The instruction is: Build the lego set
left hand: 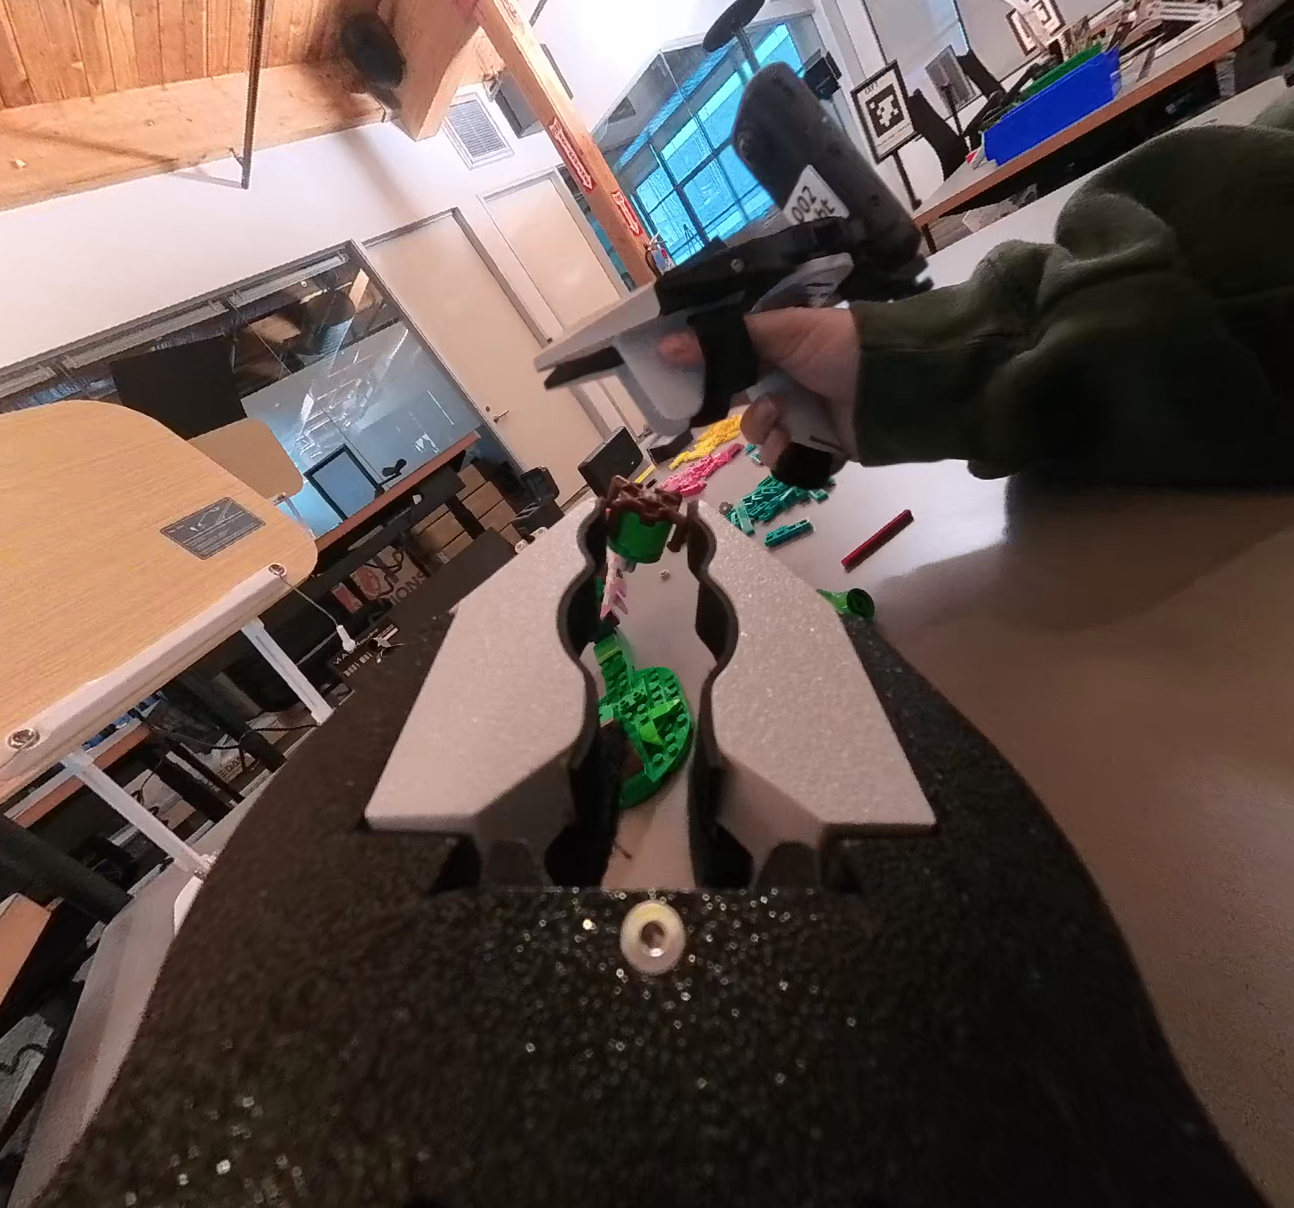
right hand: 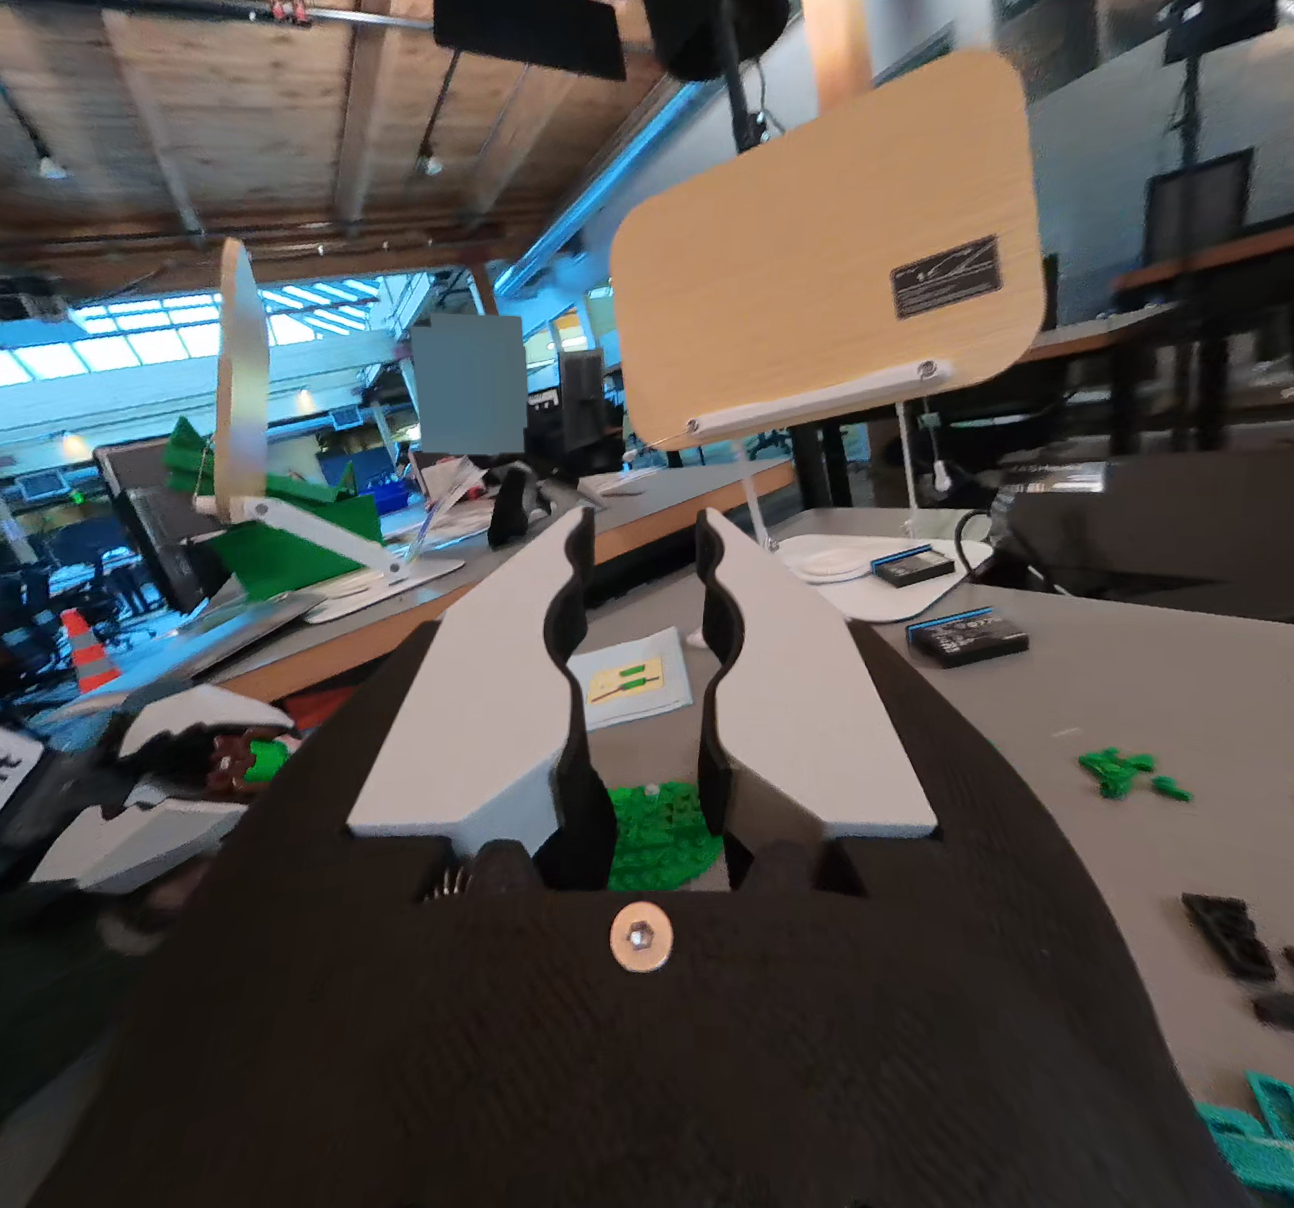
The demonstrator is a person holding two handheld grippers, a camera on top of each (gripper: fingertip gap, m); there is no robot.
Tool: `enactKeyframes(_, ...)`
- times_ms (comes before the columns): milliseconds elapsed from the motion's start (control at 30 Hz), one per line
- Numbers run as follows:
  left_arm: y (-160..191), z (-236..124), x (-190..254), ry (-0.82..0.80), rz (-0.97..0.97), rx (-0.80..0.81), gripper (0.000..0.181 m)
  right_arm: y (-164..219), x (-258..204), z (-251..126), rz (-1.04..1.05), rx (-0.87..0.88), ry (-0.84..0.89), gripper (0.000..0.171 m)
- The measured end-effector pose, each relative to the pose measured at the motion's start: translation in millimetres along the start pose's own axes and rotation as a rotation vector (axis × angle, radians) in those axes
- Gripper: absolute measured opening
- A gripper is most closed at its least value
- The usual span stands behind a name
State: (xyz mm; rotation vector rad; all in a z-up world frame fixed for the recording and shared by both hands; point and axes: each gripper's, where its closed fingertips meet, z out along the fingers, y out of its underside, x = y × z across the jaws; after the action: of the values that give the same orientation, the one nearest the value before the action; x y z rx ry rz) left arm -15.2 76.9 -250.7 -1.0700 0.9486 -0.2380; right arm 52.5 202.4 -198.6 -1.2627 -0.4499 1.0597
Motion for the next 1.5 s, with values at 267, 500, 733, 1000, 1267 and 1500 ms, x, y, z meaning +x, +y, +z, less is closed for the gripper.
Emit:
enactKeyframes(267,-0.6,0.0,-0.2,-0.002,-0.003,0.002,0.02,0.5,2.8,-0.9,0.009,0.009,0.008,0.025)
enactKeyframes(500,-1.4,-0.2,-0.1,-0.003,-0.004,0.004,0.02,4.1,3.6,0.4,0.023,-0.005,0.004,0.025)
enactKeyframes(733,-1.8,-0.2,0.2,-0.002,-0.004,0.004,0.02,6.5,2.0,1.9,0.019,-0.02,-0.004,0.025)
enactKeyframes(1000,-1.8,0.1,0.5,-0.001,-0.002,0.002,0.02,7.1,1.5,2.6,0.03,-0.025,-0.011,0.025)
enactKeyframes(1267,-2.3,0.0,0.2,-0.002,-0.001,0.004,0.02,5.5,2.1,1.9,0.029,-0.02,-0.009,0.025)
enactKeyframes(1500,-1.9,0.4,0.5,0.001,-0.001,0.001,0.02,5.7,1.3,2.1,0.027,-0.022,-0.011,0.025)
